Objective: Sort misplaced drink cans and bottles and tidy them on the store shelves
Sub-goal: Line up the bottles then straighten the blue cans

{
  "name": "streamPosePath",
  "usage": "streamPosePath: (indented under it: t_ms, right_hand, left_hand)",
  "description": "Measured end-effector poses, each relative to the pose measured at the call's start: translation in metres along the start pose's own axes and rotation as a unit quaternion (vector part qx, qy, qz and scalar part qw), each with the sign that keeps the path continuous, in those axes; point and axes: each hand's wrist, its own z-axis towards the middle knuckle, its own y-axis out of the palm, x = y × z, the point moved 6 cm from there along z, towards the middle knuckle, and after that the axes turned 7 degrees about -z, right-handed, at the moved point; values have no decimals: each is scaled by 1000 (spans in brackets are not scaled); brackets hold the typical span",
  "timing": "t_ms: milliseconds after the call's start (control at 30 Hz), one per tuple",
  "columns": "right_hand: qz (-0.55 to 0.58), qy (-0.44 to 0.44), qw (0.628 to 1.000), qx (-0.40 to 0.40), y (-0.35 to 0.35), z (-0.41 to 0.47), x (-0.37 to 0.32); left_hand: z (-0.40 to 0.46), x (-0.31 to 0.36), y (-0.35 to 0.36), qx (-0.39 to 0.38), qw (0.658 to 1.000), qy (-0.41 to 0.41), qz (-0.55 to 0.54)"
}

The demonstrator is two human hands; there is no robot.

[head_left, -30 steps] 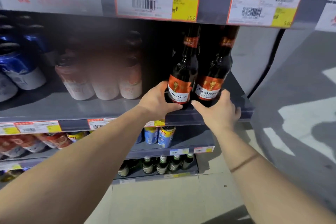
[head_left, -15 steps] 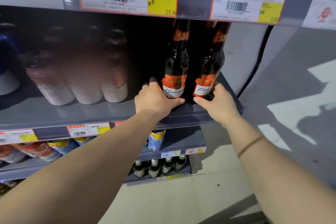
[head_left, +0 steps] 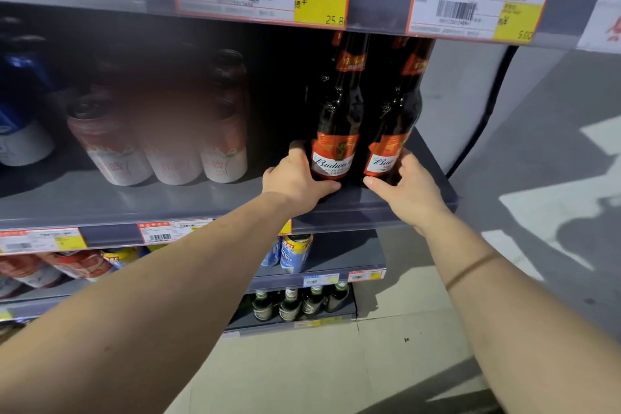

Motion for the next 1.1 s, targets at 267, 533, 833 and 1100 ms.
streamPosePath:
  t_ms: [267,533,833,1100]
  right_hand:
    - [75,14,972,222,10,-81,-50]
    - [-12,-140,989,42,89,-120,-207]
    - [-33,-167,985,-22,171,-183,-360]
    - [34,-119,992,-25,226,-180,-425]
  left_hand:
    - [-43,-8,-45,17,989,52,-137]
    - [-97,-74,-160,53,995,78,-13]
    - [-133,-200,-320,150,979,75,118]
    - [-142,-293,-421,284,950,-65,-115]
